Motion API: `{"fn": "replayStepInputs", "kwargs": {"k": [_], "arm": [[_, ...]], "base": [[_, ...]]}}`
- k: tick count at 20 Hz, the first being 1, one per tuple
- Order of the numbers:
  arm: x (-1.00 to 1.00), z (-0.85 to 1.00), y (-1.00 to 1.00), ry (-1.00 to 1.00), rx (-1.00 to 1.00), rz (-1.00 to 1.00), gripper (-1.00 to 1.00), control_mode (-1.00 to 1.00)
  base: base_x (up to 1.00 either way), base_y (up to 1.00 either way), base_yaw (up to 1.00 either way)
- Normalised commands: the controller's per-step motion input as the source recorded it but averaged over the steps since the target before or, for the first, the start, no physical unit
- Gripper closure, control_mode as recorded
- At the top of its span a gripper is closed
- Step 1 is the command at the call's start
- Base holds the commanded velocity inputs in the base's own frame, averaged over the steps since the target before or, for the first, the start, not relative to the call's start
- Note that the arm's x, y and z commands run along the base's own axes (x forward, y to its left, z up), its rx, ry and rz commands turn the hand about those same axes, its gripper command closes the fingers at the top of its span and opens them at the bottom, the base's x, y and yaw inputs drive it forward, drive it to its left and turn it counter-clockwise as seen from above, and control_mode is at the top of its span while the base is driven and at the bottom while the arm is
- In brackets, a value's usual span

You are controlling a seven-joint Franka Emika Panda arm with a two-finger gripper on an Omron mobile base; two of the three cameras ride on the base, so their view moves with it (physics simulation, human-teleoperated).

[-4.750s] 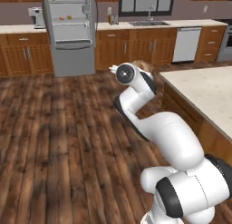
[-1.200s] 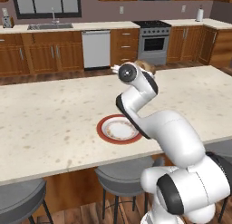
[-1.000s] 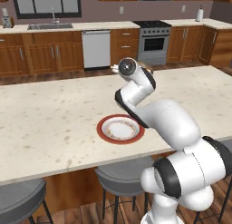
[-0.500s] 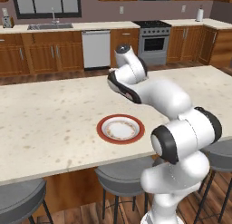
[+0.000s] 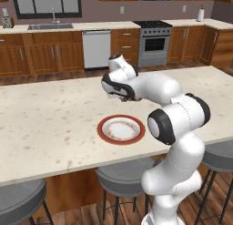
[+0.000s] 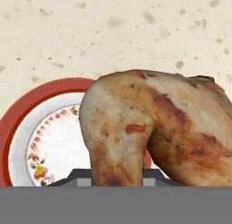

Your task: Take the cheese, chicken drumstick, and carrot from the fridge and place them on the plate on the dining counter to create an appetizer plate.

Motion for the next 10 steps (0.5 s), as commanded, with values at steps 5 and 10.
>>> {"fn": "replayStepInputs", "kwargs": {"k": [5, 10], "arm": [[0.18, -0.86, 0.11, 0.15, 0.0, 0.0, 1.0, -1.0], [0.28, -0.76, 0.12, 0.07, 0.0, 0.0, 1.0, -1.0]], "base": [[0.0, 0.0, 0.0], [0.0, 0.0, 0.0]]}}
